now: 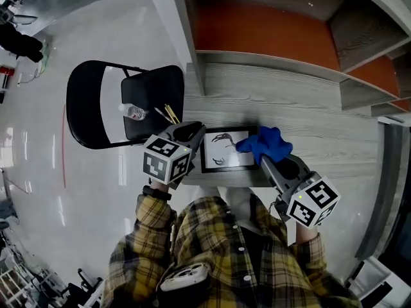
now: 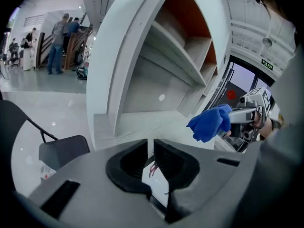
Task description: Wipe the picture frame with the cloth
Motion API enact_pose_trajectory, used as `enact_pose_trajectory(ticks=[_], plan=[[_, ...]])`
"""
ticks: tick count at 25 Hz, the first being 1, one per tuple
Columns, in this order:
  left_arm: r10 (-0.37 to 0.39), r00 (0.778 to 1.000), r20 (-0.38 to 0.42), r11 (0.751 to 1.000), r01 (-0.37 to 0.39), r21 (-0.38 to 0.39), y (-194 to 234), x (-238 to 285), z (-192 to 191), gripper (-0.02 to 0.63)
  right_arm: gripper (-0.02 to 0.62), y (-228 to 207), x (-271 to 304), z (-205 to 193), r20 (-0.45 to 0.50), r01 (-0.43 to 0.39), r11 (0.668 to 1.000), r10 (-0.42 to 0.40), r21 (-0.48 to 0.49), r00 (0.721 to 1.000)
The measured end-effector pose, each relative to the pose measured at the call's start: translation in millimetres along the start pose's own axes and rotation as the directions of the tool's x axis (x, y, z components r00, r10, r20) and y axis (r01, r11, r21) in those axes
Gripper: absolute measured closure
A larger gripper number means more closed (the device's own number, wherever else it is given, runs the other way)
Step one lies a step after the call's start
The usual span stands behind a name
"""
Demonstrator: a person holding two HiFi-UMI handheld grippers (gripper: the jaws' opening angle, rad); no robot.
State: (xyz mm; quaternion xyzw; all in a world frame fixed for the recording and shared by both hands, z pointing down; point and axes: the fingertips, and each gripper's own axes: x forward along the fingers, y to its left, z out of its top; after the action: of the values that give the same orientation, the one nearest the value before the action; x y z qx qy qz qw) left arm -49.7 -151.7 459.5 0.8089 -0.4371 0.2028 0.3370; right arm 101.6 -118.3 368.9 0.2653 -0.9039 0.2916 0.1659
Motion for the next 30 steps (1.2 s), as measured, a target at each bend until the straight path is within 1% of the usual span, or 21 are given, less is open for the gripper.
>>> enact_pose_trajectory(ticks=[2, 3, 5, 7, 9, 12, 16, 18, 21, 25, 28, 30], plan=[[-0.027, 0.999, -0.047, 0.999, 0.026, -0.026, 10, 13, -16, 0.553, 0.554, -2, 7, -10, -0.018, 0.009, 1.000, -0.009, 0.024, 1.000], [-0.040, 0.997, -0.073, 0.999, 0.038, -0.031, 15, 19, -24, 0.551, 0.554, -4, 11, -15, -0.025, 0.014, 0.999, -0.014, 0.035, 1.000], [-0.059, 0.991, -0.124, 0.998, 0.055, -0.033, 22, 30, -43, 0.548, 0.554, -6, 17, -25, -0.034, 0.025, 0.998, -0.023, 0.054, 0.999], [-0.069, 0.984, -0.167, 0.997, 0.065, -0.030, 27, 40, -58, 0.530, 0.554, -10, 22, -34, -0.041, 0.033, 0.997, -0.030, 0.069, 0.999], [-0.070, 0.976, -0.205, 0.998, 0.068, -0.019, 31, 49, -70, 0.512, 0.554, -12, 26, -41, -0.049, 0.041, 0.996, -0.037, 0.082, 0.998], [-0.062, 0.965, -0.254, 0.998, 0.067, 0.009, 37, 59, -82, 0.505, 0.554, -17, 31, -52, -0.059, 0.053, 0.993, -0.048, 0.101, 0.997], [-0.032, 0.961, -0.275, 0.997, 0.049, 0.054, 46, 69, -85, 0.505, 0.554, -26, 36, -69, -0.095, 0.075, 0.993, -0.066, 0.095, 0.993], [-0.026, 0.956, -0.293, 0.996, 0.051, 0.078, 47, 71, -87, 0.500, 0.554, -31, 40, -77, -0.128, 0.092, 0.994, -0.083, 0.066, 0.988], [-0.023, 0.949, -0.314, 0.995, 0.052, 0.085, 46, 73, -88, 0.499, 0.554, -43, 52, -80, -0.177, 0.115, 0.993, -0.114, -0.004, 0.978], [-0.023, 0.945, -0.327, 0.995, 0.055, 0.087, 45, 73, -88, 0.499, 0.554, -65, 81, -80, -0.256, 0.140, 0.983, -0.166, -0.119, 0.952], [-0.031, 0.944, -0.327, 0.995, 0.059, 0.078, 44, 73, -88, 0.499, 0.554, -84, 105, -89, -0.326, 0.159, 0.960, -0.230, -0.228, 0.917], [-0.037, 0.945, -0.324, 0.996, 0.063, 0.069, 44, 75, -87, 0.499, 0.554, -99, 118, -101, -0.378, 0.170, 0.932, -0.290, -0.319, 0.879]])
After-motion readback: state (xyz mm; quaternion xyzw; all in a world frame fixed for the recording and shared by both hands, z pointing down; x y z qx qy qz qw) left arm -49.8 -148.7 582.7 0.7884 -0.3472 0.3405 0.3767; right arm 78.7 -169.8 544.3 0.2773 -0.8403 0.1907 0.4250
